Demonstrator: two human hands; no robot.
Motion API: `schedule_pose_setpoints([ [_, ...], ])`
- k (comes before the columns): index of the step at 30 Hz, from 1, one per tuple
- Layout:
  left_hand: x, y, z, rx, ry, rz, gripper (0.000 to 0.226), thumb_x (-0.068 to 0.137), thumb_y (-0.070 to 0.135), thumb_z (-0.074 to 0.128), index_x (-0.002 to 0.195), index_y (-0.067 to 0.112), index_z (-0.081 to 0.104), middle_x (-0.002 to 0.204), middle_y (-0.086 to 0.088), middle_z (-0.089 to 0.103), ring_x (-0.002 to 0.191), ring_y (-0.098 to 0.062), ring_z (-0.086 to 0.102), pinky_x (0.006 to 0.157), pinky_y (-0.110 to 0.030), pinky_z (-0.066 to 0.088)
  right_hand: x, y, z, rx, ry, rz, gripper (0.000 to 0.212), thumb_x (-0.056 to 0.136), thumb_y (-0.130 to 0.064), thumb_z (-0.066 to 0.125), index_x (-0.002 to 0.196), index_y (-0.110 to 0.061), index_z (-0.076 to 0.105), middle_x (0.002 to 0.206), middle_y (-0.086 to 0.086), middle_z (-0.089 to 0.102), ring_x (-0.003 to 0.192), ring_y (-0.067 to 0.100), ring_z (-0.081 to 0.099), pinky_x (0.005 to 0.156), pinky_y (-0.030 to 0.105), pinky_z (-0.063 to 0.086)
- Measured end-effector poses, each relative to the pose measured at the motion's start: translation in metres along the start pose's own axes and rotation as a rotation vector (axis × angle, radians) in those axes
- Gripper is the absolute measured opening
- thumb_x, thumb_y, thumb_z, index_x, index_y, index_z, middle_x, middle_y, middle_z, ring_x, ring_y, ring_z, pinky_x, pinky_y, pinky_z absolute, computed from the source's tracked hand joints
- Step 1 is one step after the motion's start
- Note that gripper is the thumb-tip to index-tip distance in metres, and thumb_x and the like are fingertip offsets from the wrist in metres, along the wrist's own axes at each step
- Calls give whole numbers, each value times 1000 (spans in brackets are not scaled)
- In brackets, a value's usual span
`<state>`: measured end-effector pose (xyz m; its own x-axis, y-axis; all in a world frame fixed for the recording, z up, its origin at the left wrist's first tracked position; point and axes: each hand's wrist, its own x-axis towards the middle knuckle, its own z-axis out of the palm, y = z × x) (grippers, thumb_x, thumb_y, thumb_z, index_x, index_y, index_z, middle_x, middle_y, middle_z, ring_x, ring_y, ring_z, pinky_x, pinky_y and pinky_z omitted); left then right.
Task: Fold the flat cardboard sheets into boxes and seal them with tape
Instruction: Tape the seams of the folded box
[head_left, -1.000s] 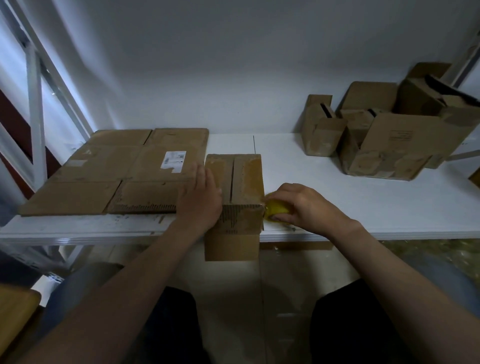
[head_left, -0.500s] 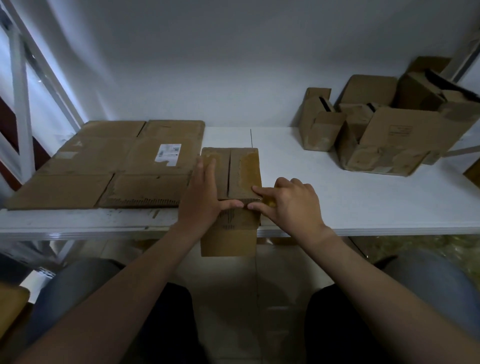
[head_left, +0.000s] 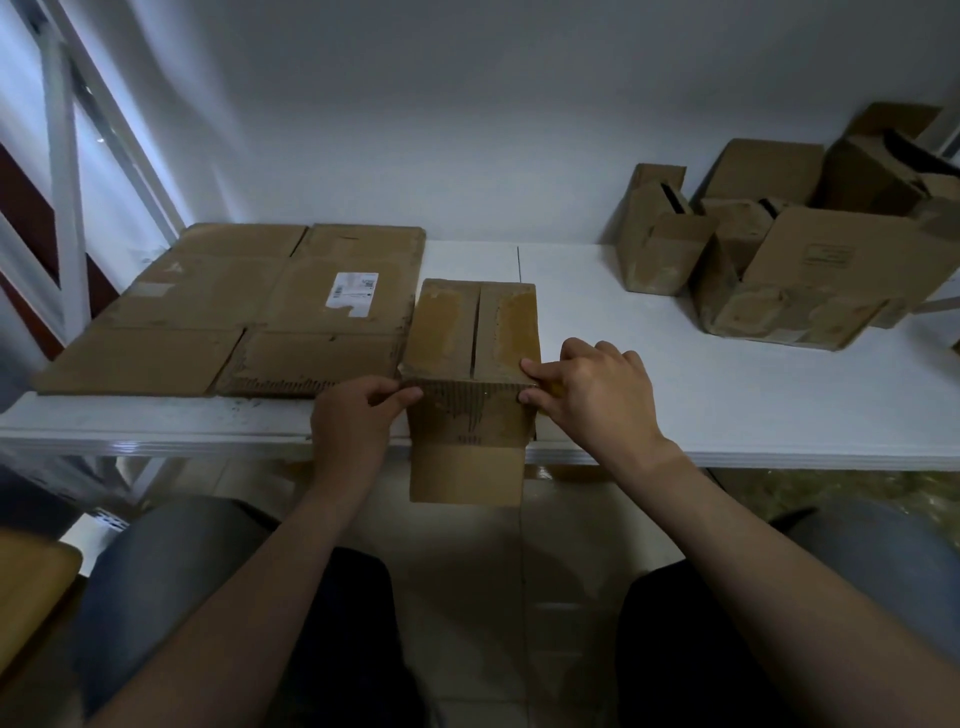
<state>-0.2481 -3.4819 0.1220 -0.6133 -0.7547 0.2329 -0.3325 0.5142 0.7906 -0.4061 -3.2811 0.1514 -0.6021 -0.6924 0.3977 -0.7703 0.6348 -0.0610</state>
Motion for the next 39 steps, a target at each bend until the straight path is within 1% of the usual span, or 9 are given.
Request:
schedule_pose_setpoints([
  [3,-10,3,5,-2,87,2,11,90,31,74,95,22,78,77,25,62,77,8,59,73,-21,47,0,-2,-1,-20,-2,-1,35,91,-55,66,122,-39,72,92,-1,66,88,28,63,72,37,42],
  [10,-21,11,11,-17,184,-29,12,91,27,74,93,17,78,73,23,59,73,6,57,82,-36,55,-1,-7,-1,-57,17,-8,31,91,-51,68,115,-34,75,89,2,66,85,30,63,72,38,44],
  [13,-24,12,12,6,202,-28,13,91,30,73,90,18,77,69,24,56,73,-4,60,81,-41,55,-1,-7,-1,-50,30,-8,31,91,-51,68,116,-34,75,89,1,66,85,29,64,71,36,42],
  [19,-24,11,14,-12,223,-45,12,90,30,74,85,20,77,66,22,59,68,4,58,72,-31,53,0,-7,0,-22,29,-8,36,93,-54,64,122,-34,72,97,0,68,92,27,65,76,35,43],
  [24,-19,6,17,-73,170,-68,9,91,32,73,92,24,77,76,18,65,78,-4,63,70,-24,49,1,-8,0,-19,34,-30,34,93,-53,65,119,-33,74,96,0,69,91,27,66,77,35,44],
  [26,-15,2,20,-64,137,-44,12,93,35,70,92,24,73,87,9,67,87,-12,62,76,-28,50,2,-8,-1,-18,39,-49,33,93,-52,66,117,-32,75,93,1,68,88,27,67,75,35,45],
  [28,-9,1,22,-39,85,-25,20,97,37,62,92,19,65,94,1,62,88,-14,57,71,-22,42,2,-9,0,-19,34,-62,32,93,-51,66,115,-31,75,92,1,68,86,27,67,73,34,43],
  [34,12,6,17,89,1,-18,33,103,46,45,89,18,53,88,-1,54,82,-17,53,63,-26,33,3,-10,0,-44,19,-100,33,94,-52,63,117,-30,74,90,2,65,82,25,66,69,30,38],
  [39,17,30,19,191,3,-22,28,106,32,41,125,12,47,119,-8,53,108,-28,55,82,-37,41,6,-9,-1,1,-93,-135,54,91,-60,61,137,-31,62,101,5,64,90,25,62,74,35,49],
])
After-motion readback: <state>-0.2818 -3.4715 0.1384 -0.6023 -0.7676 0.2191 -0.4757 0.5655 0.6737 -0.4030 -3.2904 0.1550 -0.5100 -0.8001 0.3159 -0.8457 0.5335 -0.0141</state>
